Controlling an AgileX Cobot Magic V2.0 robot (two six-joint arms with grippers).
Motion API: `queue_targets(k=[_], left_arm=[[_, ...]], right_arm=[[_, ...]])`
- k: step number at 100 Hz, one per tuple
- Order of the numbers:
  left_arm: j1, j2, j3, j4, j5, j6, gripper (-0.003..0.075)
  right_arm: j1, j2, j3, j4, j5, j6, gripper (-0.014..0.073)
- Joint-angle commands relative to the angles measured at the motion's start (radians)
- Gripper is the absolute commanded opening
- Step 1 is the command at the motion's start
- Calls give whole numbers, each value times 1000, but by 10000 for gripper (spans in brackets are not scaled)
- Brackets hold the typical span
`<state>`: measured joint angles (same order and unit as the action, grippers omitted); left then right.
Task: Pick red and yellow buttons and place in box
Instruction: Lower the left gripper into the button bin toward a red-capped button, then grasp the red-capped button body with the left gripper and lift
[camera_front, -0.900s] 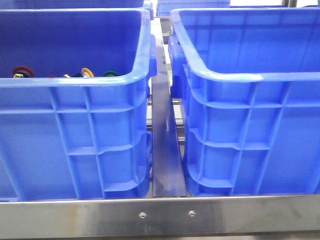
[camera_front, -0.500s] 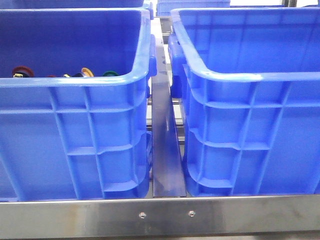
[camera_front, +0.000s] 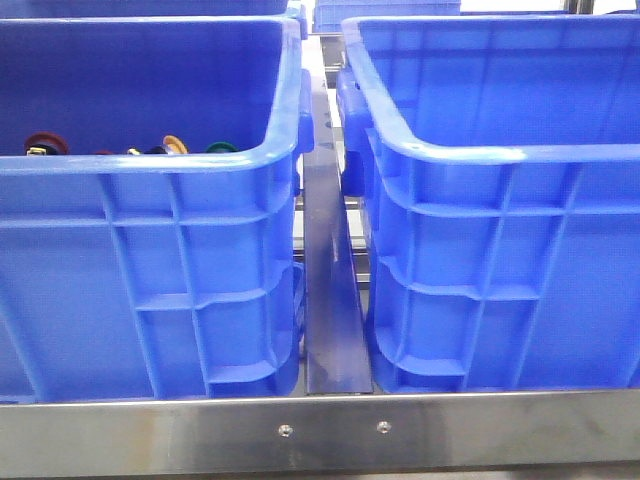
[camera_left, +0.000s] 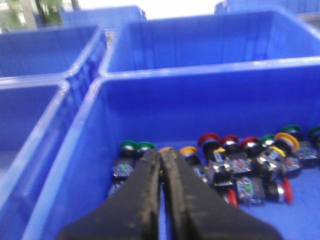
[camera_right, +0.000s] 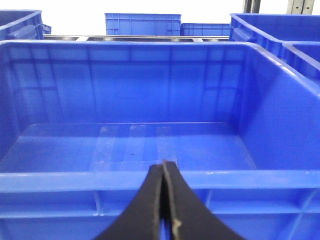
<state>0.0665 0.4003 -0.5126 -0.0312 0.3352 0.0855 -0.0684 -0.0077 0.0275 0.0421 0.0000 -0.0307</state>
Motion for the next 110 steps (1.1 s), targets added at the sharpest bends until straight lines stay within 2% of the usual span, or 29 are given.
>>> queue_targets(k=[1,15,22,29,31,36,37,38,44,48,69,110], left_arm=[[2,119,-113,-40,-3,-3,-20],[2,304,-233,-73,76,-3,-11],[2,391,-287,-99,102,-3,43],[0,466,-338,-128,118,-1,161],[0,495,-358,-135,125,-1,222],[-11,537,-387,-137,144,-1,318],[-15,550,-397,-137,151,-1,365],[-17,557,-403,-137,153,-1,365],[-40,610,-447,-137,179,-1,482],[-60,650,-470,-142,192,-1,524],[-138,852,-613,-147,282,-14,514],[-142,1224,-936,-139,586,-110,514]], right_arm=[[-2,-22,6,-4,-83,1,-68],[-2,-22,6,-4,-83,1,-68],[-2,-22,6,-4,-83,1,-68],[-2,-22,6,-4,-83,1,-68],[-2,-22,6,-4,-83,1,-68],[-2,-22,6,-4,-83,1,-68],[-2,-22,6,-4,-83,1,-68],[-2,-22,6,-4,-83,1,-68],[-2,-22,6,-4,-83,1,-68],[-2,-22,6,-4,-83,1,-68],[-2,-22,6,-4,-83,1,-68],[-2,-22,6,-4,-83,1,-68]])
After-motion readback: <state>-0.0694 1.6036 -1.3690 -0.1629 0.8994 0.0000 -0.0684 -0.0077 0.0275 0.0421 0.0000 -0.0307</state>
